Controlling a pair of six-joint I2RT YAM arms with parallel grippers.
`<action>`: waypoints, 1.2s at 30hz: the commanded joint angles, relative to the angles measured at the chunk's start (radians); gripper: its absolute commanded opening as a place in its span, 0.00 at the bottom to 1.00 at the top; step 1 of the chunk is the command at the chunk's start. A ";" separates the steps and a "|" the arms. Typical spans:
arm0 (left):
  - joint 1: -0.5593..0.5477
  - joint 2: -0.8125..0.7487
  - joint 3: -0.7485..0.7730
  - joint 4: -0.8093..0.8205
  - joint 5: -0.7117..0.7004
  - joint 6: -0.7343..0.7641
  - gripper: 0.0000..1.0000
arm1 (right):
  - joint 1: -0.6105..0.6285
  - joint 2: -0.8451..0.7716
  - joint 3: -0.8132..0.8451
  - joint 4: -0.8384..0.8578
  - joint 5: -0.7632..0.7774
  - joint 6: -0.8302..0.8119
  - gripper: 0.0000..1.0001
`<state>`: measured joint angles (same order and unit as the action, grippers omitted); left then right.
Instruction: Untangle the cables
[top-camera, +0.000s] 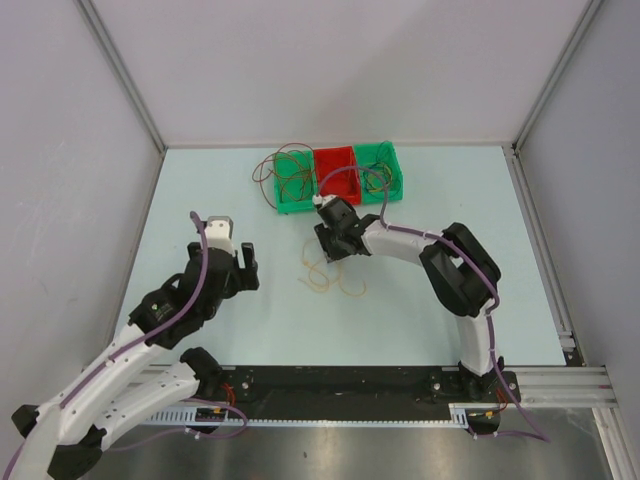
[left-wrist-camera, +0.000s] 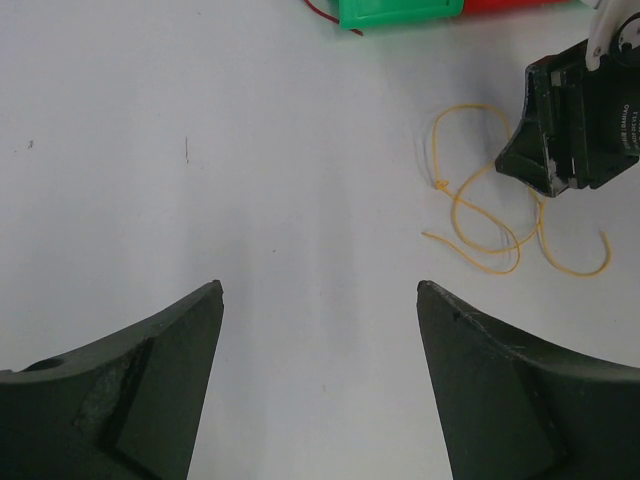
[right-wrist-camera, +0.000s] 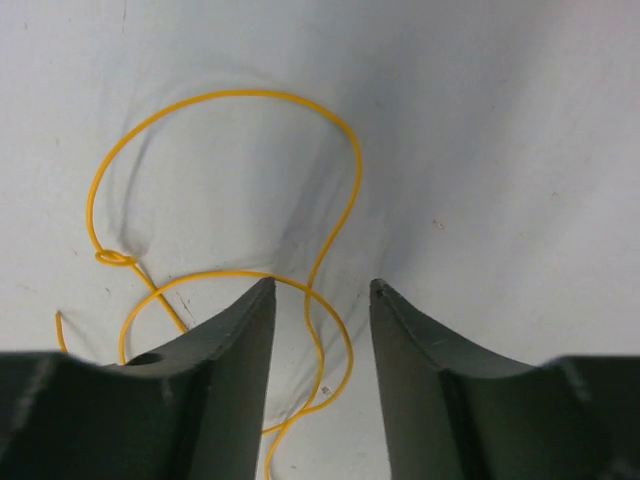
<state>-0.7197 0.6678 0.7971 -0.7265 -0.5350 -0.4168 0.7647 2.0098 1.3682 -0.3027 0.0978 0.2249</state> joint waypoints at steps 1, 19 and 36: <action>-0.003 0.006 0.010 0.019 0.013 0.019 0.83 | 0.019 0.030 0.077 -0.042 0.054 -0.032 0.43; -0.001 0.006 0.013 0.015 0.023 0.018 0.83 | 0.050 -0.048 0.276 -0.147 0.140 -0.096 0.00; -0.001 0.009 0.013 0.015 0.030 0.018 0.83 | -0.068 -0.083 0.620 -0.161 0.193 -0.111 0.00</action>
<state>-0.7197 0.6762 0.7971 -0.7265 -0.5121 -0.4171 0.7311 1.9545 1.8778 -0.4736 0.2317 0.1192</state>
